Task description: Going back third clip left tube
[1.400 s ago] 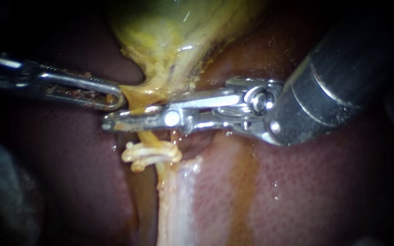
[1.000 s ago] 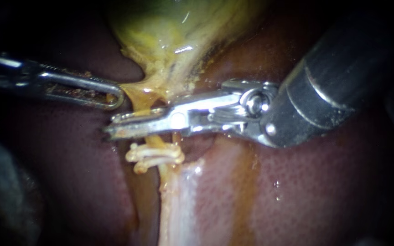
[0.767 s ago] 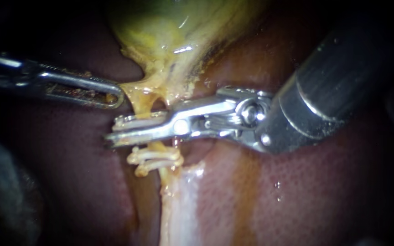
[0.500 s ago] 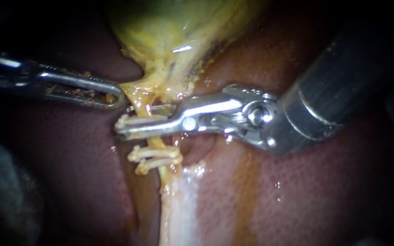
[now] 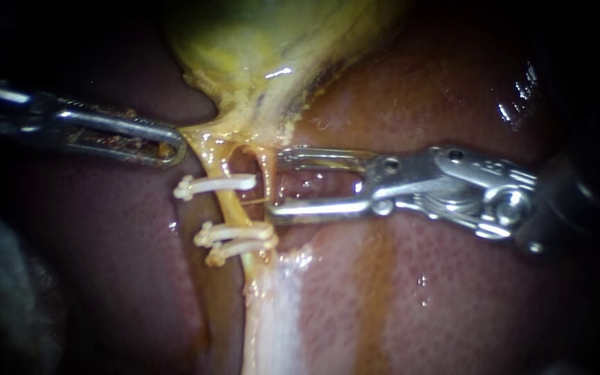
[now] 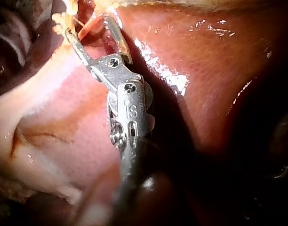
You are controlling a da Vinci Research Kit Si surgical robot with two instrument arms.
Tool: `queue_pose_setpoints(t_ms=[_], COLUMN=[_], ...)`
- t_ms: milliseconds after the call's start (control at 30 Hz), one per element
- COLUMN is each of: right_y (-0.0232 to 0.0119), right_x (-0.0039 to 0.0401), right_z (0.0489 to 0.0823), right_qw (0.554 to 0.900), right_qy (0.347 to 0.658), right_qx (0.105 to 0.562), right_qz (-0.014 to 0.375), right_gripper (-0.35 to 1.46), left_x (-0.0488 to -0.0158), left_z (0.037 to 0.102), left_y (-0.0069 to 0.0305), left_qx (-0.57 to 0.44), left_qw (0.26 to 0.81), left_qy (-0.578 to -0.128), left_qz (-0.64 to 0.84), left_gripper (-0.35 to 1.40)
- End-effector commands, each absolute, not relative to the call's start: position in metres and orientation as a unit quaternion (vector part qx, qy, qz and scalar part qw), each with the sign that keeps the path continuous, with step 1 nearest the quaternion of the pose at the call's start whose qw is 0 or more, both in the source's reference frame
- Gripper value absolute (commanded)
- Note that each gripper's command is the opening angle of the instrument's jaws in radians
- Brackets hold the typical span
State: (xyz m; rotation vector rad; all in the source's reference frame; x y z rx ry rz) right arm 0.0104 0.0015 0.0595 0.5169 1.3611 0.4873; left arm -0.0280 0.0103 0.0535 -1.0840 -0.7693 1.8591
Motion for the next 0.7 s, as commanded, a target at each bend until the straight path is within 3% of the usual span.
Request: queue_pose_setpoints(t_ms=[33,267,700], right_y=[0.0014,0.0007,0.0002], right_x=[0.0096,0.0049,0.0016], right_z=[0.0595,0.0590,0.0585], right_qw=[0.722,0.769,0.801], right_qy=[0.618,0.590,0.562], right_qx=[0.228,0.207,0.195], right_qz=[0.211,0.133,0.067], right_gripper=[0.50,0.50,0.50], left_x=[-0.0280,-0.0280,-0.0283], left_z=[0.0535,0.0535,0.0540], left_y=[0.0103,0.0103,0.0103], left_qx=[-0.432,-0.432,-0.432], left_qw=[0.415,0.415,0.415], left_qy=[-0.306,-0.306,-0.305], left_qz=[0.740,0.740,0.740], left_gripper=[-0.35,-0.35,-0.35])
